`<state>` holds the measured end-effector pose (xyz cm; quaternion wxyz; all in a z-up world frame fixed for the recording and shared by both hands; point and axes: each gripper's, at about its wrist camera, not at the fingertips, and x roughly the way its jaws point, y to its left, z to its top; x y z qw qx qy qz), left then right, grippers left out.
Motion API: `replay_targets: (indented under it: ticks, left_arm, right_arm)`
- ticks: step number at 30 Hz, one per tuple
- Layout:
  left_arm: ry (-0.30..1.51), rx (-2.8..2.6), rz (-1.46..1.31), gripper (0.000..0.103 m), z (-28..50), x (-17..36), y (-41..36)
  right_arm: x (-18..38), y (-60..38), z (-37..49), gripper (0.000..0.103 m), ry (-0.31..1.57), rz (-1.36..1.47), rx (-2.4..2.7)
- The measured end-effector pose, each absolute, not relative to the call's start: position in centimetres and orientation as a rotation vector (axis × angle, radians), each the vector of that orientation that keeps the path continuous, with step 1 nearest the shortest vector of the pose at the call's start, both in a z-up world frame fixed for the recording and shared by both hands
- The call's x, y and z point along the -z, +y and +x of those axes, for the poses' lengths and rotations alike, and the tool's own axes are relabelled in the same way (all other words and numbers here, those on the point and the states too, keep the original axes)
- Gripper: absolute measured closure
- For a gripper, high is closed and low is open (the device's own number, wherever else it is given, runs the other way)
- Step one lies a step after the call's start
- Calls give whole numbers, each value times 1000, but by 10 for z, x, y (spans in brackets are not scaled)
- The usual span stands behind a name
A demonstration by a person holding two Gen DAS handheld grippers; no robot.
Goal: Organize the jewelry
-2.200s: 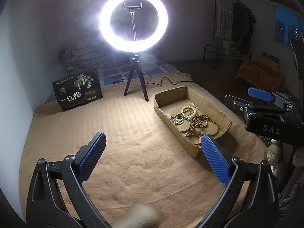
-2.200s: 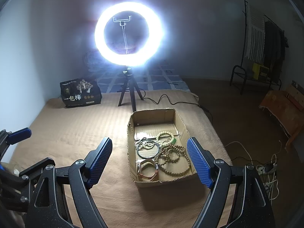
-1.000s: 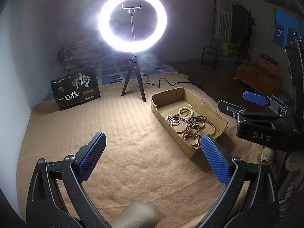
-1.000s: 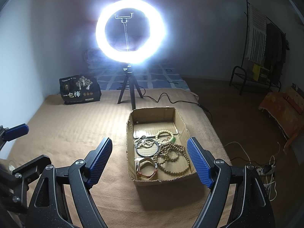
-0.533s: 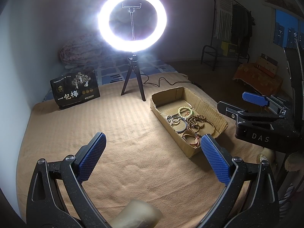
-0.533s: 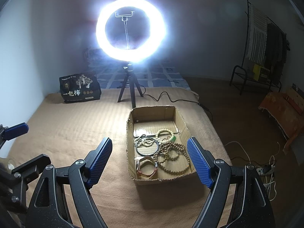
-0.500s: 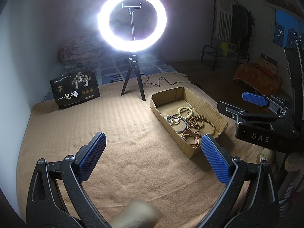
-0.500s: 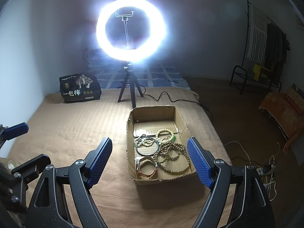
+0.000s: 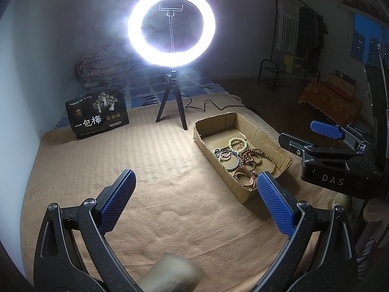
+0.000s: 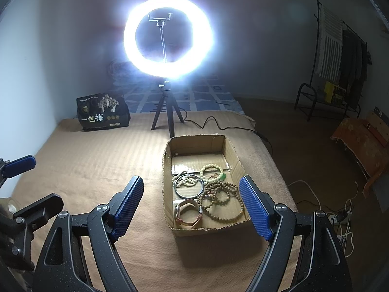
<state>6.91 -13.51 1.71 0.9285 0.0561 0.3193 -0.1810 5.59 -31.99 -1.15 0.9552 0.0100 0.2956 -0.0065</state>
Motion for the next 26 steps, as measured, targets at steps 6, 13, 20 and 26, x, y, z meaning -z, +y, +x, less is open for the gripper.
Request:
replay_targets:
  ticks: [6,13,20,26]
  left_arm:
    - [654,373,118,1,70,-17,-133]
    - [656,371,109,1,70,-17,-133]
    - [652,358,98,1,69,-18,-133]
    - [613,328,107,1,65,-22,-131]
  right_arm:
    - [12,-320,56,22,601,22,12]
    - [12,-320,56,22,602,20,12]
    - [14,-315,55,22,608,13,10]
    - [14,-316,56,22,608,13,9]
